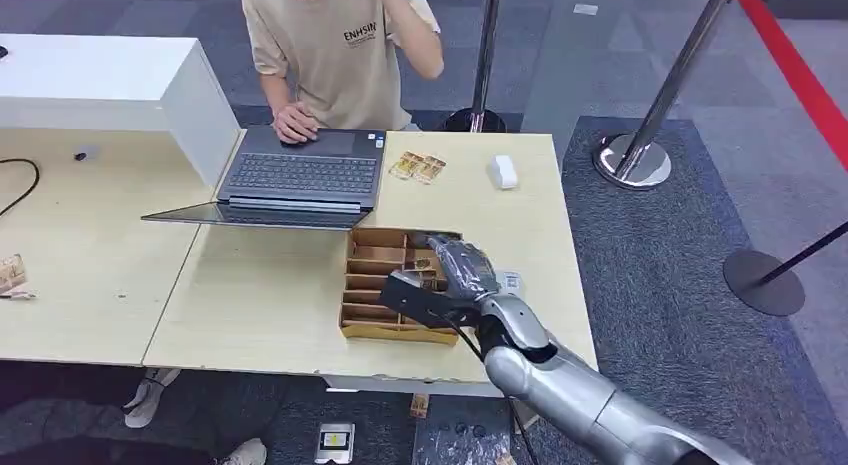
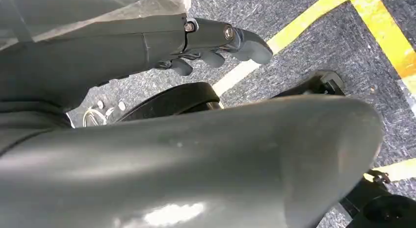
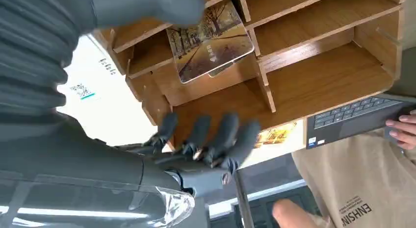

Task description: Pass the card to the sensor for recognition and then transmit it.

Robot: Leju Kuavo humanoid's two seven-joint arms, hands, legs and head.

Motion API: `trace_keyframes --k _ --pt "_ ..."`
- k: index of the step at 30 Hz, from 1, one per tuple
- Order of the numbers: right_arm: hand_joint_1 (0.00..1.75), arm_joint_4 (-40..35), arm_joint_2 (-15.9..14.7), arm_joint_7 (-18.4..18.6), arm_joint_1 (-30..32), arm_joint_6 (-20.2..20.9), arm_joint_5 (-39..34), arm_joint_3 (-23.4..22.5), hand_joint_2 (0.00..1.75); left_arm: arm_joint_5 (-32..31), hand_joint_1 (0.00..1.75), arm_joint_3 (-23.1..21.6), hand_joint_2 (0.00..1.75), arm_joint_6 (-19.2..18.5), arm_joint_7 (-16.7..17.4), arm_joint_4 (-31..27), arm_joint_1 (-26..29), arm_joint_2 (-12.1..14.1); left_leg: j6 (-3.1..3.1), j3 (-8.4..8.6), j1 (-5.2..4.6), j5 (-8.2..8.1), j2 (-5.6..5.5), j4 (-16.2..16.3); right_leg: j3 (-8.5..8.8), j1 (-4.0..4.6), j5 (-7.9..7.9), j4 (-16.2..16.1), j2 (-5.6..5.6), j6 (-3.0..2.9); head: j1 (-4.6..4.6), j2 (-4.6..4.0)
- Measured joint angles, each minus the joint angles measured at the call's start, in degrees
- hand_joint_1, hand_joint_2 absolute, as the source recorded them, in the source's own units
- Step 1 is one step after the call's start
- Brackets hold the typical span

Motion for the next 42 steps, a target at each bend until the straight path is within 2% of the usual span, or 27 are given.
trace_keyframes --k 14,17,18,19,20,24,29,38,42 --pt "0.47 0.29 0.39 -0.13 -0.02 0.26 -0.33 0.37 1.75 0.20 0.00 0.00 0.00 -0.04 0.00 -0.02 0.00 -0.02 0.00 0.00 0.00 0.00 0.00 0.00 0.00 0.00 0.00 0.00 0.00 0.00 0.00 0.00" --pt "0.68 0.50 0.39 -0.13 -0.03 0.28 -0.31 0.37 1.75 0.24 0.00 0.00 0.00 -0.04 0.00 -0.02 0.00 -0.02 0.00 0.00 0.00 0.00 0.00 0.00 0.00 0.00 0.00 0.00 0.00 0.00 0.00 0.00" --pt "0.80 0.53 0.39 -0.13 -0.03 0.33 -0.31 0.37 1.75 0.28 0.00 0.00 0.00 -0.09 0.00 -0.02 0.01 -0.02 0.00 0.00 0.00 0.00 0.00 0.00 0.00 0.00 0.00 0.00 0.00 0.00 0.00 0.00" --pt "1.05 0.61 0.39 -0.13 -0.04 0.35 -0.31 0.37 1.75 0.35 0.00 0.00 0.00 -0.09 0.00 -0.02 0.01 -0.02 0.00 0.00 0.00 0.00 0.00 0.00 0.00 0.00 0.00 0.00 0.00 0.00 -0.02 0.00" --pt "1.08 0.70 0.39 -0.13 -0.04 0.37 -0.31 0.37 1.75 0.35 0.00 0.00 0.00 -0.09 0.00 -0.02 0.01 -0.02 0.00 0.00 0.00 0.00 0.00 0.00 0.00 0.00 0.00 0.00 0.00 0.00 0.00 0.00" --pt "1.10 0.74 0.42 -0.20 -0.07 0.81 -0.31 0.39 1.75 0.35 0.00 0.00 0.00 -0.15 0.00 0.00 0.02 -0.02 0.00 0.00 0.00 0.00 0.00 0.00 0.00 0.00 0.00 0.00 0.00 0.00 0.00 0.00" --pt "1.22 0.92 0.44 -0.50 -0.19 1.14 -0.33 0.48 1.75 0.44 0.00 0.00 0.00 -0.26 0.00 0.00 0.02 -0.02 0.00 0.00 0.00 0.00 0.00 0.00 0.00 0.00 0.00 0.00 0.00 0.00 -0.02 0.00" --pt "1.20 1.79 0.68 -0.55 -0.26 1.27 -0.44 0.90 1.75 0.72 0.00 0.00 0.00 -0.28 0.00 0.00 0.02 -0.02 0.00 0.01 0.00 0.00 0.00 0.00 0.00 0.00 0.00 0.00 0.00 0.00 0.00 0.00" --pt "1.27 2.03 0.72 -0.68 -0.31 1.31 -0.42 1.01 1.75 0.81 0.00 0.00 0.00 -0.44 0.00 0.00 0.02 -0.02 0.00 0.01 0.00 0.00 0.00 0.00 0.00 0.00 0.00 0.00 0.00 0.00 0.00 0.00"
